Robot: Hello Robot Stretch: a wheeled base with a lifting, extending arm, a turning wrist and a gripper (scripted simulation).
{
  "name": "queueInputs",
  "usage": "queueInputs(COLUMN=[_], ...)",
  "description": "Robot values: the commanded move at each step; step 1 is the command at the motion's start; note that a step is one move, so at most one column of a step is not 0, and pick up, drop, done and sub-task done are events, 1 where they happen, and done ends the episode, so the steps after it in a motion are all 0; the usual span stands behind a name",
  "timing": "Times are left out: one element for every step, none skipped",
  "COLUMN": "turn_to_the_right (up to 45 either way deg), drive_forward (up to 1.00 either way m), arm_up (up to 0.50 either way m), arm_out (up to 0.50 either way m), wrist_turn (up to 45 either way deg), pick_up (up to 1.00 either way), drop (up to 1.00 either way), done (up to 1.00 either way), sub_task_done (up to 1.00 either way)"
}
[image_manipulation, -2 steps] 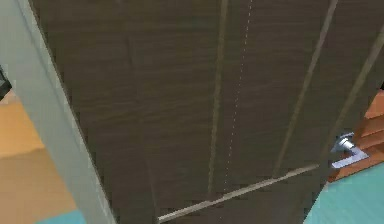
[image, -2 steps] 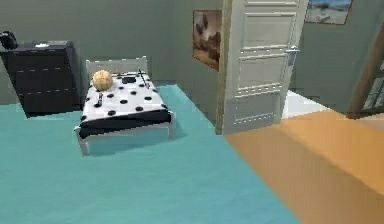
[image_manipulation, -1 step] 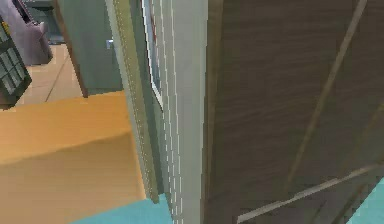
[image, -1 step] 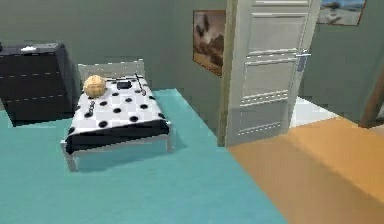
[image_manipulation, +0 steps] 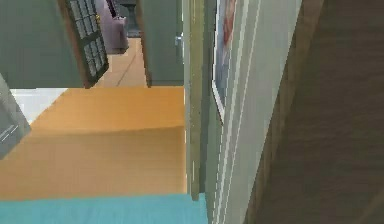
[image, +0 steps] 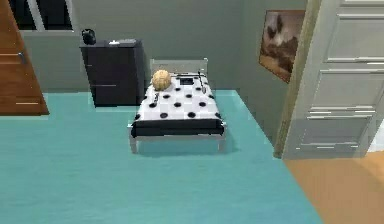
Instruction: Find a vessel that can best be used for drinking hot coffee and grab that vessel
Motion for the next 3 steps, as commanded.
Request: queueInputs(turn_to_the_right=[0.0,45.0,18.0], drive_forward=[0.30,0.00,0.00], arm_up=[0.00,0.00,0.00], arm_out=[0.00,0.00,0.00], wrist_turn=[0.0,0.0,0.0], pick_up=[0.00,0.00,0.00], drop=[0.00,0.00,0.00], done=[0.00,0.00,0.00], sub_task_done=[0.00,0.00,0.00])
